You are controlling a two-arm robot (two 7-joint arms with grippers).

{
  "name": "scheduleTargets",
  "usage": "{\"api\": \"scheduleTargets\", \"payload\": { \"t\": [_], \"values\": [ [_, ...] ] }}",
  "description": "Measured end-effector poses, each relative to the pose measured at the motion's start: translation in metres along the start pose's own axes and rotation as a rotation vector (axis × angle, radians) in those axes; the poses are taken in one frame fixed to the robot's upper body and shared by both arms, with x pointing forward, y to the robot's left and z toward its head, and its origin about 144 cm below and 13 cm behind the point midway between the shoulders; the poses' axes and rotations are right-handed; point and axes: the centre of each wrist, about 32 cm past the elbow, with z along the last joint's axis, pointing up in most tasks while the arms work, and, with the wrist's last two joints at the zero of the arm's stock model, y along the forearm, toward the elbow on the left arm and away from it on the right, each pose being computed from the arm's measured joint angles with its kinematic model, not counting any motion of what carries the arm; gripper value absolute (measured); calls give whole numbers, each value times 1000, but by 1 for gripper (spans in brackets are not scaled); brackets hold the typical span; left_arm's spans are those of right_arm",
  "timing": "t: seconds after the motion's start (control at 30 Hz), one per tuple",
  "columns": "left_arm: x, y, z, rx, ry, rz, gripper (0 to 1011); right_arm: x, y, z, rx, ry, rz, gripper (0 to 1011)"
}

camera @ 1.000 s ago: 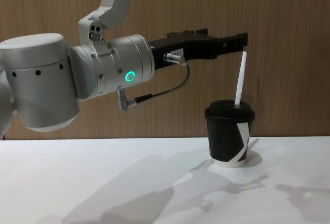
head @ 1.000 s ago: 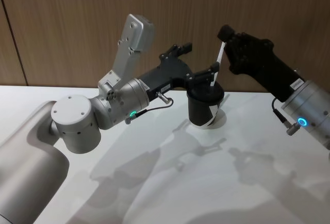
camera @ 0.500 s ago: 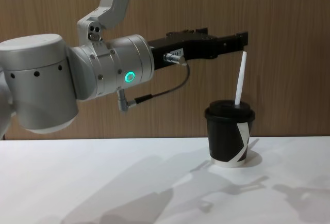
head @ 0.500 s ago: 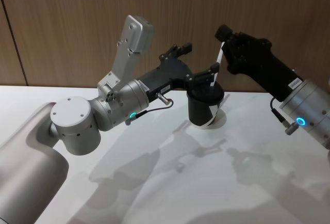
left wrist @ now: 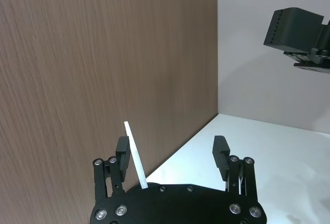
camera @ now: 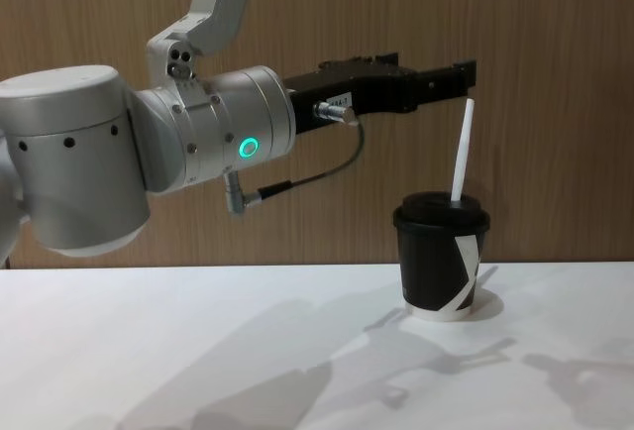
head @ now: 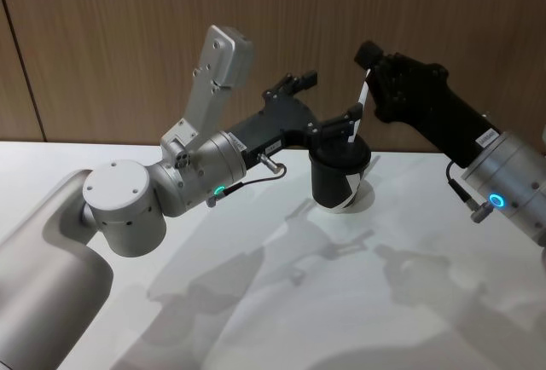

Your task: Pick up the straw with one hand, pass it to the other hand, and insert it into the cup.

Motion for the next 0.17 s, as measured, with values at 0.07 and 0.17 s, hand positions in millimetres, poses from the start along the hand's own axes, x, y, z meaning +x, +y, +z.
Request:
{"api": "scheduleTargets", "payload": {
  "t": [0.07,0.17],
  "values": [
    [0,0,0,0,0,0,1003,0,0,0,0,0,0,0],
    [0,0,0,0,0,0,1003,0,0,0,0,0,1,0]
  ]
}}
